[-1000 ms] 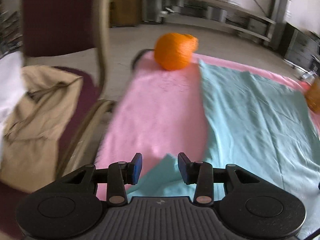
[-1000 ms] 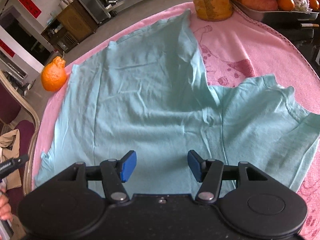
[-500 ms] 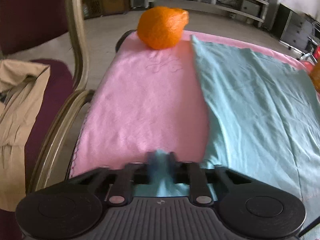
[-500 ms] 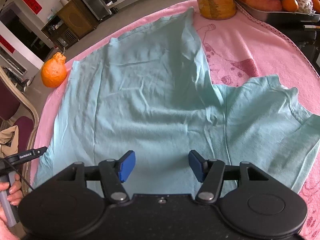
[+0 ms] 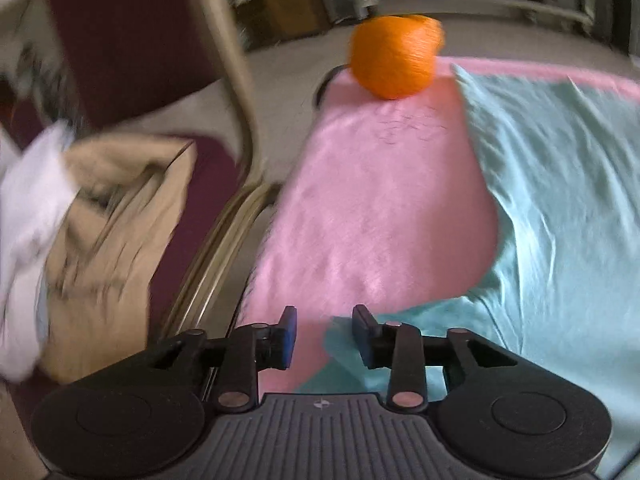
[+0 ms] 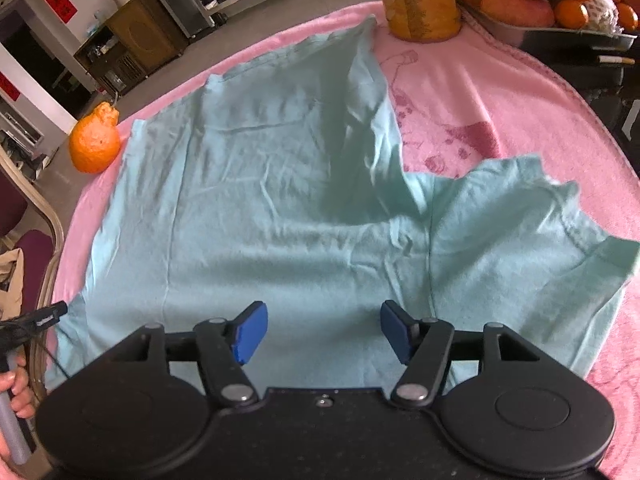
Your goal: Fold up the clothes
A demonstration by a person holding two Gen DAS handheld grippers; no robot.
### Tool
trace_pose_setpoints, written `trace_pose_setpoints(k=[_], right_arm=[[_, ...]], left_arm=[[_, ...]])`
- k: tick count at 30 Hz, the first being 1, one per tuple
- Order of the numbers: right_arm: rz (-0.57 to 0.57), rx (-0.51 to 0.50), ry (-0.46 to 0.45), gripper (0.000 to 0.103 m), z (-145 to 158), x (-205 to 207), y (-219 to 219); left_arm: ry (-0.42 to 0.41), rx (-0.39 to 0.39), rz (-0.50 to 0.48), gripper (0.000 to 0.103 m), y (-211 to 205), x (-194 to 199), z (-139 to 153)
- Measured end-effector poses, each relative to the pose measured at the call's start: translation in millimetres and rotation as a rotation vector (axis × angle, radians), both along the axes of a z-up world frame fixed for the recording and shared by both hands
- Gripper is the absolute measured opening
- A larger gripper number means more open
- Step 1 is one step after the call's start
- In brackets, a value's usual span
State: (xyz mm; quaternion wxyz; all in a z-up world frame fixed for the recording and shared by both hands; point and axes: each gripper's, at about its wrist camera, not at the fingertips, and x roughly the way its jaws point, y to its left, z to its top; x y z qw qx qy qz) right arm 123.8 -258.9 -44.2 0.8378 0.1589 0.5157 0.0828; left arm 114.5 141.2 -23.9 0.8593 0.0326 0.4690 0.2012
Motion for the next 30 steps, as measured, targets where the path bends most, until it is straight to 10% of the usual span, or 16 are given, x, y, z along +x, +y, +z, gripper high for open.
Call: trace_pose_setpoints(k=[6,12,19,23,30], right_arm=[[0.008,0.073,-0.078,0.065,41,-34,-29],[-0.085,0.302,-0.122,0.070,53,-76,-74],[-0.141,0.331,-0.076,0.070,34,-73,-76],[-0.137,0.290,-0.064,0.070,28,-71,-70],[-0.140,0.161,0.002,0.070,15,-68,-65]], left_arm=[[-0.016,-0.102,0.037,0.040,20,-71,33],[-0.034,-0.404,0.139,0.040,55,-96,16],[0.020,-0.429,0.202,0.036,58,-75,-7],[-0.016,-0.366,0.219,0.001,53,-75,-7],[0.035,-0.076,0.224,0.002,25,-80,-8]])
